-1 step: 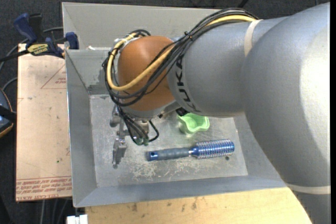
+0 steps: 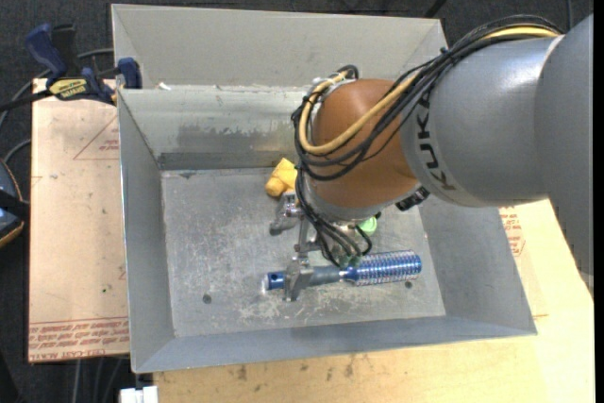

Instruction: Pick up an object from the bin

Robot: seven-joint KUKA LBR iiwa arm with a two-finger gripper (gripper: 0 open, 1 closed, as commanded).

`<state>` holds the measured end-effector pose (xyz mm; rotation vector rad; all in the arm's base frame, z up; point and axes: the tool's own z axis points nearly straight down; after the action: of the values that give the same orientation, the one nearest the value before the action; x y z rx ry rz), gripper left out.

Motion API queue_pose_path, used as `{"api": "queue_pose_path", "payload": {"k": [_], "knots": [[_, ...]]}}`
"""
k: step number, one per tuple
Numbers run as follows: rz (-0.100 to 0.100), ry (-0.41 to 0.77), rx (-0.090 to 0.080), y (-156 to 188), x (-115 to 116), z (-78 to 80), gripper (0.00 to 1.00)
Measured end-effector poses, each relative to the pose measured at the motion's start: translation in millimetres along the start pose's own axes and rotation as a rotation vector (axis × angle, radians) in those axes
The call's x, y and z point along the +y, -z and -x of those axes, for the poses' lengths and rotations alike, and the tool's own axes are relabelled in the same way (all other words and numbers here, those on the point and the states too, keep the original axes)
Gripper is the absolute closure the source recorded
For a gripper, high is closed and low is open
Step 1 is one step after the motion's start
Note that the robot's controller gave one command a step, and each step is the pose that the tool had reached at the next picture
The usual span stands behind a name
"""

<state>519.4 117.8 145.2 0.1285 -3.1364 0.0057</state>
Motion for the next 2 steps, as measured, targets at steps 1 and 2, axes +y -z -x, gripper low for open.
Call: {"api": "queue_pose_path", "payload": {"k": [1, 2], "knots": [[0.007, 0.076, -0.009, -71.4, -26.5, 16.7, 0.00], [0.007, 0.077, -0.014, -67.4, -25.7, 17.9, 1.00]]}}
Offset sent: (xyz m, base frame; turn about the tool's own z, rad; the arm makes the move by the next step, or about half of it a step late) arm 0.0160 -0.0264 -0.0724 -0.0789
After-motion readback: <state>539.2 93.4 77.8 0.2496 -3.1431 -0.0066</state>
